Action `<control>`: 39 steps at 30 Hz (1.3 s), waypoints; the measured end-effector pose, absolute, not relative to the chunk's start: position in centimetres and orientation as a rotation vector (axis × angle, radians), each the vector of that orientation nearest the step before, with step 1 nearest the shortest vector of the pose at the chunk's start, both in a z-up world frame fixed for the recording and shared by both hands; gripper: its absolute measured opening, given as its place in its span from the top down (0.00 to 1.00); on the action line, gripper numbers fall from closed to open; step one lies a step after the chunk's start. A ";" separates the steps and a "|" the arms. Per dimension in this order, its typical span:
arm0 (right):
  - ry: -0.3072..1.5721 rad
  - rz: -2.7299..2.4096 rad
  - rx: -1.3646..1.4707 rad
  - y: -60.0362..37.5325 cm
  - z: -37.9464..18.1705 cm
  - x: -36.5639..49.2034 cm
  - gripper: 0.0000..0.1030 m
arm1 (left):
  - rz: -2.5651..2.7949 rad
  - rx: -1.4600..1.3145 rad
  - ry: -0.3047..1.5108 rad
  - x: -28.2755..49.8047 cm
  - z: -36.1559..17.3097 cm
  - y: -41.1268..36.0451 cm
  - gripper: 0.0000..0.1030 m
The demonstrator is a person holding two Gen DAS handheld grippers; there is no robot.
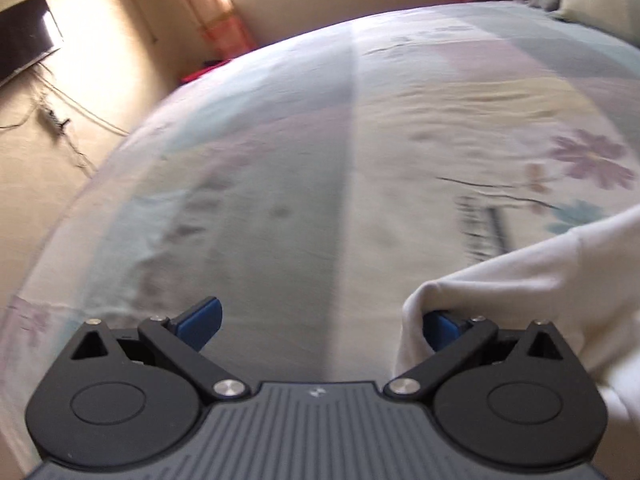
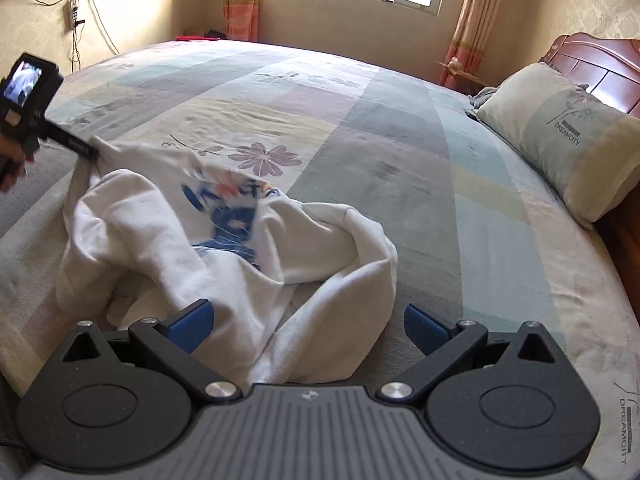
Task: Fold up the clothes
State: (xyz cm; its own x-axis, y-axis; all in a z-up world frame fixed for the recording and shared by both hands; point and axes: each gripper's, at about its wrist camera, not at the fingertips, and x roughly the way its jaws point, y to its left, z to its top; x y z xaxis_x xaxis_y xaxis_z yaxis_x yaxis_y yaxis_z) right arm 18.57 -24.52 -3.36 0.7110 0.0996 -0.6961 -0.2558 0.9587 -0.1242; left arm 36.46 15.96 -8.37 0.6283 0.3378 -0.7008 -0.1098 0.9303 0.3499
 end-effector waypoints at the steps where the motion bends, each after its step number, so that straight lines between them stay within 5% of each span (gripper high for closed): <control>1: 0.761 0.193 -0.214 -24.6 -3.4 18.7 0.00 | 0.266 0.265 0.871 36.8 -8.4 16.6 0.00; 17: 0.997 0.131 -0.083 -27.9 -6.9 27.8 0.00 | -0.109 0.245 0.916 30.8 -7.8 12.4 0.02; 39: 0.986 -0.308 -0.338 -37.6 -8.3 33.3 0.00 | -0.163 0.315 0.942 29.9 -8.4 10.0 0.02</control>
